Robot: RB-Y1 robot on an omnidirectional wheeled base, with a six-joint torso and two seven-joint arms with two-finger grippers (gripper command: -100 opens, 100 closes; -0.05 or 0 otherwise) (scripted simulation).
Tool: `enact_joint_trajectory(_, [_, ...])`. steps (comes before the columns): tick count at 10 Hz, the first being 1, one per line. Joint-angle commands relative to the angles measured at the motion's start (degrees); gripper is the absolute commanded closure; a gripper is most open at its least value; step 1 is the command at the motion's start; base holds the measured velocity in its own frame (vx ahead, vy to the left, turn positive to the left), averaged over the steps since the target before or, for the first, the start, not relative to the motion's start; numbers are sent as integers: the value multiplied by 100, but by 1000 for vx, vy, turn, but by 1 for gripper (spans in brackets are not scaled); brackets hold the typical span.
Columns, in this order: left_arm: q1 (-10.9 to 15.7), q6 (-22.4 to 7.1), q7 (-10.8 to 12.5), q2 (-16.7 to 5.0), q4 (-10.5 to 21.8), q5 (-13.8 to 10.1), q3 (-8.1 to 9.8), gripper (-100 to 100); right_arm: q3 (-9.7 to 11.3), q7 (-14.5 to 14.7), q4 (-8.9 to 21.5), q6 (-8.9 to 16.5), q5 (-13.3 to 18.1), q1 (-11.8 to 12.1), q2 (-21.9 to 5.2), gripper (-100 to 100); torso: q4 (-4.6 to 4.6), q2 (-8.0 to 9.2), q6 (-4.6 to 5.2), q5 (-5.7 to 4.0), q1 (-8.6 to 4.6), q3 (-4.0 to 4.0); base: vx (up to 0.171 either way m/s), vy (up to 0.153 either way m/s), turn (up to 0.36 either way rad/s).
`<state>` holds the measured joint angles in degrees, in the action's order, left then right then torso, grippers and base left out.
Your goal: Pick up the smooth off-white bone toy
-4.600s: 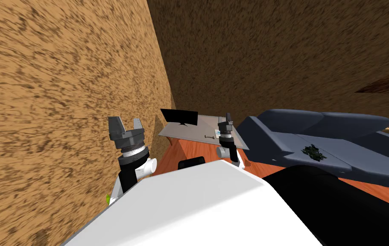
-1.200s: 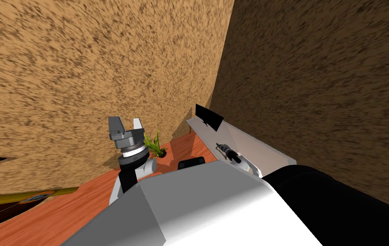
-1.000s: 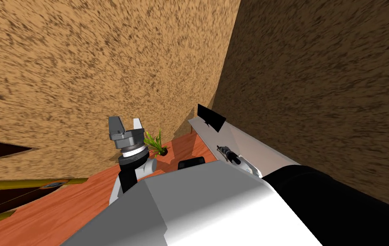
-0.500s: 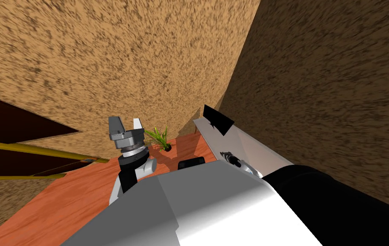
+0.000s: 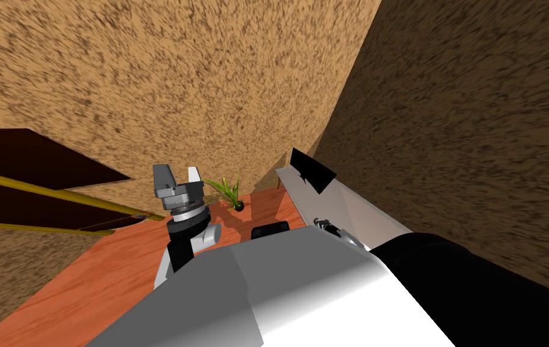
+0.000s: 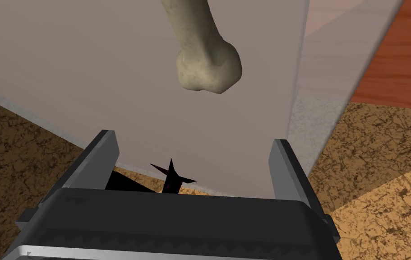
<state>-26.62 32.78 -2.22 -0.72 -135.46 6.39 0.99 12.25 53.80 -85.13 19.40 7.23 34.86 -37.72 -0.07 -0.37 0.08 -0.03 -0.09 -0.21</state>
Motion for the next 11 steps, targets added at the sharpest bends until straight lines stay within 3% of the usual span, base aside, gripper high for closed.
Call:
enact_joint_trajectory(1, [0, 0, 0, 0, 0, 0, 0, 0, 63, 76, 172, 19, 1, -43, -15, -100, 0, 0, 0, 0, 0, 0, 9, -14, 80])
enact_joint_trajectory(3, [0, 0, 0, 0, 0, 0, 0, 0, 281, 302, 521, 174, 27, -54, -43, -100, 0, 0, 1, 0, -2, 0, 12, -16, 215])
enact_joint_trajectory(4, [0, 0, 0, 0, 0, 0, 0, 0, 281, 302, 534, 174, 27, -54, -43, -100, 0, -2, 1, -1, -3, -1, 13, -20, 80])
enact_joint_trajectory(6, [-1, 0, 0, 0, 0, 0, 0, 0, 566, 544, 968, 338, 43, -55, -21, -100, 0, -1, 3, -1, -3, -1, 13, -23, 212])
enact_joint_trajectory(9, [-1, 0, 0, 0, 0, 0, 1, 0, 755, 645, 1206, 409, 31, -36, 65, -100, 0, -1, 4, -3, -10, -1, 13, -42, 92])
enact_joint_trajectory(10, [-1, 0, 0, 0, 0, 0, 1, 0, 685, 608, 1231, 329, 76, -79, 84, -100, -1, -1, 5, -3, -12, -1, 7, -25, 19])
enact_joint_trajectory(11, [-1, 0, 0, 0, 0, 0, 1, 0, 696, 619, 1244, 336, 77, -77, 90, 0, 0, 0, 5, -1, -5, 0, 0, 0, 0])
